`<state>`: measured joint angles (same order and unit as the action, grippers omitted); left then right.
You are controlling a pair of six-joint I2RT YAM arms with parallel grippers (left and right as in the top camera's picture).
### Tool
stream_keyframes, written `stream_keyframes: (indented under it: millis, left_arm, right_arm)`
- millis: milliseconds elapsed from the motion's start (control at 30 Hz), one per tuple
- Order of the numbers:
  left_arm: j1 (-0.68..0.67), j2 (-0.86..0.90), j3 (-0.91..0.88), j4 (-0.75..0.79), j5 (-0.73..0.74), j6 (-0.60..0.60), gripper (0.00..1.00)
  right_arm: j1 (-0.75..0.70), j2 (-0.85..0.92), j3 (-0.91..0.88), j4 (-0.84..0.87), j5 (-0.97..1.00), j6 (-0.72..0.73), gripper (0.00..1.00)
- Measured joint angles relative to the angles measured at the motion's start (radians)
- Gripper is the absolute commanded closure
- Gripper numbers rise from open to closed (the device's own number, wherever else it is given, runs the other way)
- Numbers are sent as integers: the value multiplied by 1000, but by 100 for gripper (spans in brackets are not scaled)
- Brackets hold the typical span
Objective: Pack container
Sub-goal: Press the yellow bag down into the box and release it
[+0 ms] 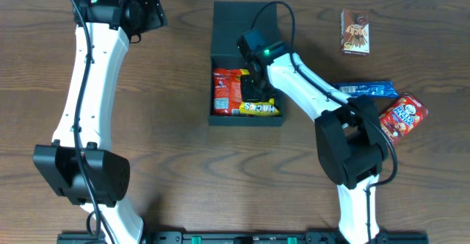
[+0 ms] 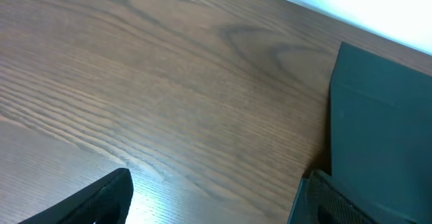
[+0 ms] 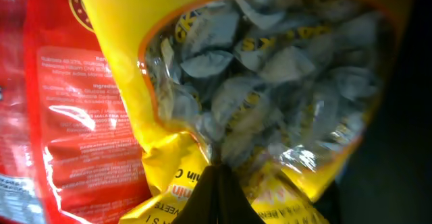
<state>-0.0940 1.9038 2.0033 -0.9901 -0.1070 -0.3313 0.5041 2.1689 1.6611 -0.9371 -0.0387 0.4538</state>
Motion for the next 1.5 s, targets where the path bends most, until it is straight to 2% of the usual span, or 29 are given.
stream_keyframes:
  millis: [300, 567, 1167, 1333, 1500]
  left_arm:
    - [0, 0, 0, -33, 1, 0, 17]
    - [0, 0, 0, -40, 2, 0, 17]
    - [0, 0, 0, -41, 3, 0, 17]
    - [0, 0, 0, -41, 3, 0, 17]
    - [0, 0, 0, -41, 3, 0, 17]
  right_arm:
    - [-12, -5, 28, 16, -18, -62, 99]
    - [-51, -79, 67, 82, 39, -69, 98]
    - [-37, 61, 64, 190, 50, -69, 98]
    - [-36, 61, 68, 172, 63, -69, 99]
    - [-40, 38, 108, 85, 79, -70, 99]
